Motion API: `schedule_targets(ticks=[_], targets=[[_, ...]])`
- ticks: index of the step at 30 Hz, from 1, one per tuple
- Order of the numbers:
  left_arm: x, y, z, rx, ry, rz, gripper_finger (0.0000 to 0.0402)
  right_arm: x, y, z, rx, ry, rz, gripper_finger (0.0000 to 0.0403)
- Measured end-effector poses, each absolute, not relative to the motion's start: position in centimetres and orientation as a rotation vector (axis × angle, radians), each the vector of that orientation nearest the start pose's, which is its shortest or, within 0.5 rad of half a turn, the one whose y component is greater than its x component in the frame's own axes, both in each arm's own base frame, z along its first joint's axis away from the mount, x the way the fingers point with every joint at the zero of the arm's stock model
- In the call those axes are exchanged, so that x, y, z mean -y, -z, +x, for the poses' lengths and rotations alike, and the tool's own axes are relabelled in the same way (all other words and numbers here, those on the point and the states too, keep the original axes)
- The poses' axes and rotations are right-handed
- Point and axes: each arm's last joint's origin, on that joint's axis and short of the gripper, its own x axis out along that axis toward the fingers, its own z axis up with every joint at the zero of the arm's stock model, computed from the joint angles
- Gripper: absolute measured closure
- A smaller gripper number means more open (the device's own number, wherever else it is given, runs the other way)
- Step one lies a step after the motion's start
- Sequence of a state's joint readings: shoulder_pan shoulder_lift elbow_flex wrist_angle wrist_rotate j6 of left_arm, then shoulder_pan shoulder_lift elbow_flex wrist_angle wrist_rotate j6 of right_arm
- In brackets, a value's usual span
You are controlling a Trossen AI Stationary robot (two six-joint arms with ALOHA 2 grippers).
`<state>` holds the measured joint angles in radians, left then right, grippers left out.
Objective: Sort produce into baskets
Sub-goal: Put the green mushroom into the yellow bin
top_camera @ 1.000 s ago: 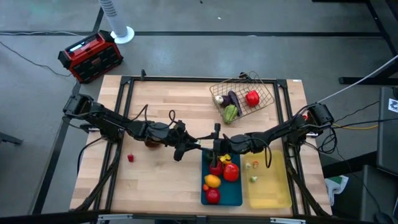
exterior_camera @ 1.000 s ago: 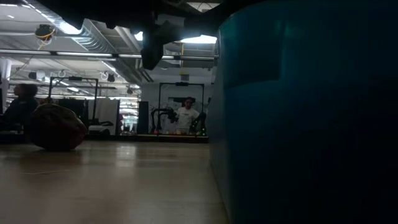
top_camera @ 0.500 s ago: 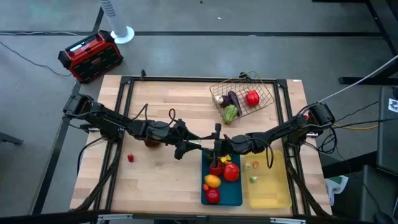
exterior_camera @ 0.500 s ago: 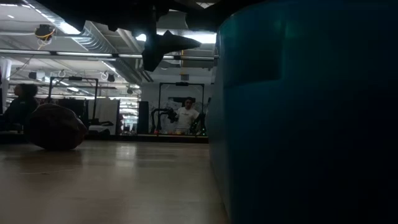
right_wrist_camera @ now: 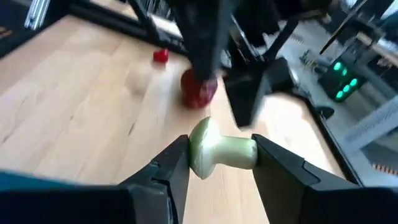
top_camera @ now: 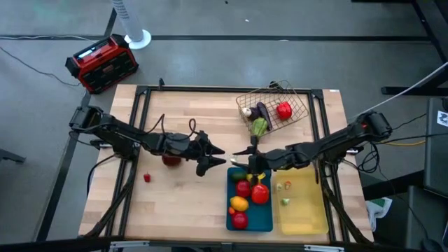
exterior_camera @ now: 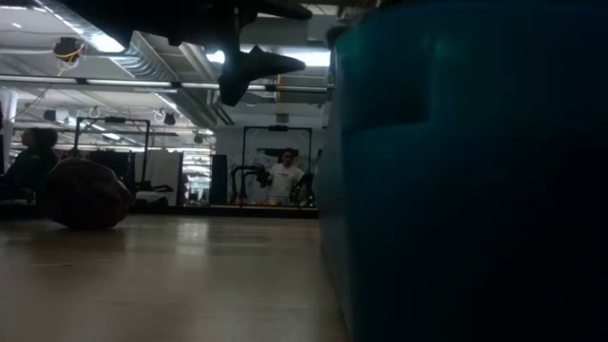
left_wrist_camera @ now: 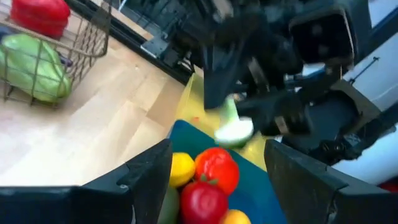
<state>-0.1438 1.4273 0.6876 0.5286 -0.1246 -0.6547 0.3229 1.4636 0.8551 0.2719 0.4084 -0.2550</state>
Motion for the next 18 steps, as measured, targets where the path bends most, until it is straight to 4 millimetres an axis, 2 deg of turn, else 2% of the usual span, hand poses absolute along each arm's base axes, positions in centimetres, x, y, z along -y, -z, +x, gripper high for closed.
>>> schedule_targets(ticks=[7, 13, 18], targets=[[4.0, -22.1, 29.4, -0.244, -0.051, -0.620, 0.0151, -8.1, -25.3, 27.1, -0.515, -0.007, -0.257, 0.0249], [4.1, -22.1, 29.3, -0.260, -0.045, -0.618, 0.0151, -7.7, -25.8, 23.7, -0.730, -0.186, 0.031, 0.0249], [4.1, -22.0, 29.3, -0.276, -0.032, -0.619, 0.0151, -7.7, -25.2, 21.5, -0.991, -0.288, 0.305, 0.0249]])
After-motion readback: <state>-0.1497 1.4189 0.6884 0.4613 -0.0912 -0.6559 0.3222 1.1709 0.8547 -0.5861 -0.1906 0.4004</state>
